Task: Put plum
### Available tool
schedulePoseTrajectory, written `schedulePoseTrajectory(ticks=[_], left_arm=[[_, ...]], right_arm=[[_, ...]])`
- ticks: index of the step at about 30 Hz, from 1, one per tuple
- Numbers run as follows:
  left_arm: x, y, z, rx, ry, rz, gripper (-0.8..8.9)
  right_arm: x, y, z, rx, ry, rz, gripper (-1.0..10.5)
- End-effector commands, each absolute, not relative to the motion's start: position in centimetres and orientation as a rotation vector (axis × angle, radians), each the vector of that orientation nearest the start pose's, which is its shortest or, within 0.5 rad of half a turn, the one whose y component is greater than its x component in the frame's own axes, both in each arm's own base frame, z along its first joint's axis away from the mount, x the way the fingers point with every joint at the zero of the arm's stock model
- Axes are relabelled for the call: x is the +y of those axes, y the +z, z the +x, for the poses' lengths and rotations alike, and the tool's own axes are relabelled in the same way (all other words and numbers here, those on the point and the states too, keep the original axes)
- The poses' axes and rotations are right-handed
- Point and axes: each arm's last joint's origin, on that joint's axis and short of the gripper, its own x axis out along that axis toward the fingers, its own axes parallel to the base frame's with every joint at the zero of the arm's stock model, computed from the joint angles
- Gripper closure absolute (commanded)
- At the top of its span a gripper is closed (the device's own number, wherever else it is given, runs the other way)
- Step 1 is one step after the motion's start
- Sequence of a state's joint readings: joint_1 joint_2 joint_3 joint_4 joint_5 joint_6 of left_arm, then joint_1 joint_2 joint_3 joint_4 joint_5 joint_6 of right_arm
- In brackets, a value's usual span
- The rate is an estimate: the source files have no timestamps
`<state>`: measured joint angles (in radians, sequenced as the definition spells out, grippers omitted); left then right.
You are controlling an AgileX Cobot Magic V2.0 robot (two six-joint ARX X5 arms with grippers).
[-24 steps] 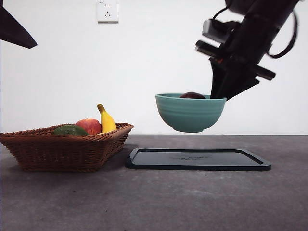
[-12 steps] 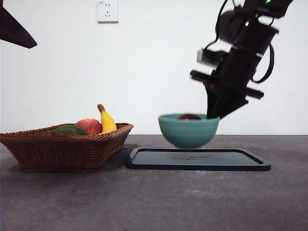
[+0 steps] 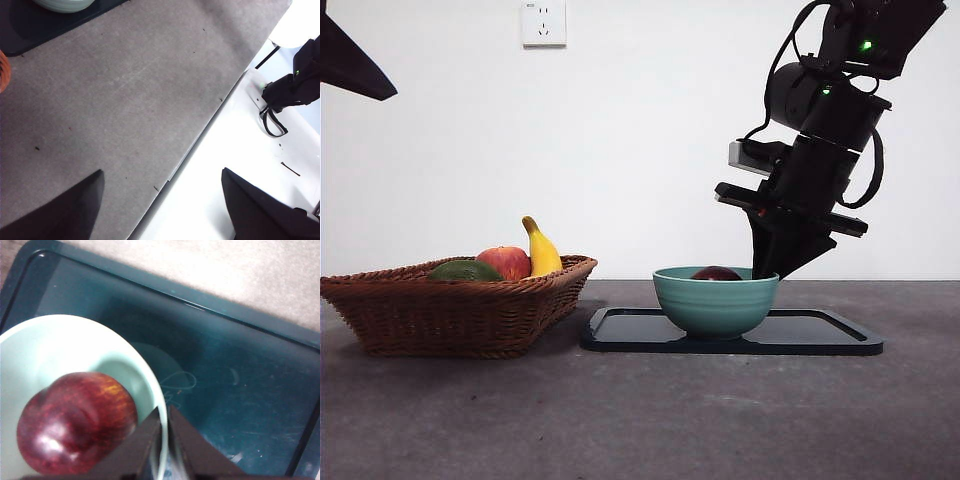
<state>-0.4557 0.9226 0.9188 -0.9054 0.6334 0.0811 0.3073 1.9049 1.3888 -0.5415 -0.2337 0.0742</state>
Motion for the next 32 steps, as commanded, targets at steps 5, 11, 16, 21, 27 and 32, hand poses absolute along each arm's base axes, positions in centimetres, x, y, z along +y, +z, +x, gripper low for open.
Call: schedulePoseTrajectory(ticks=[5,11,16,21,27,32], left_arm=[[-8.8,30.4,13.9,0.886,-1.064,-0.006,4.40],[-8.8,30.4,13.9,0.886,-1.064,-0.007,4.40],[-8.8,30.4,13.9,0.886,-1.064,-0.006,4.40],[-8.8,30.4,13.9,0.886,-1.065,-0.006,4.40],[-8.8,30.5,13.9,0.882,-1.065,-0.006,4.40],[-8.8,30.5,13.9,0.882,-1.065,-0.006,4.40]], right_arm=[[13.0,19.9,38.1,1.086,0.459,0.016,9.3],[13.0,20.0,38.1,1.089,0.448,0.032,7.5],[12.8,21.2,37.8,1.060,0.437,0.042,7.2],[12.1,24.2,36.9,0.983,0.415,0.037,7.2],[11.2,29.3,34.2,0.881,0.439,0.051,7.2],[10.1,33.7,30.2,0.821,0.488,0.043,7.2]])
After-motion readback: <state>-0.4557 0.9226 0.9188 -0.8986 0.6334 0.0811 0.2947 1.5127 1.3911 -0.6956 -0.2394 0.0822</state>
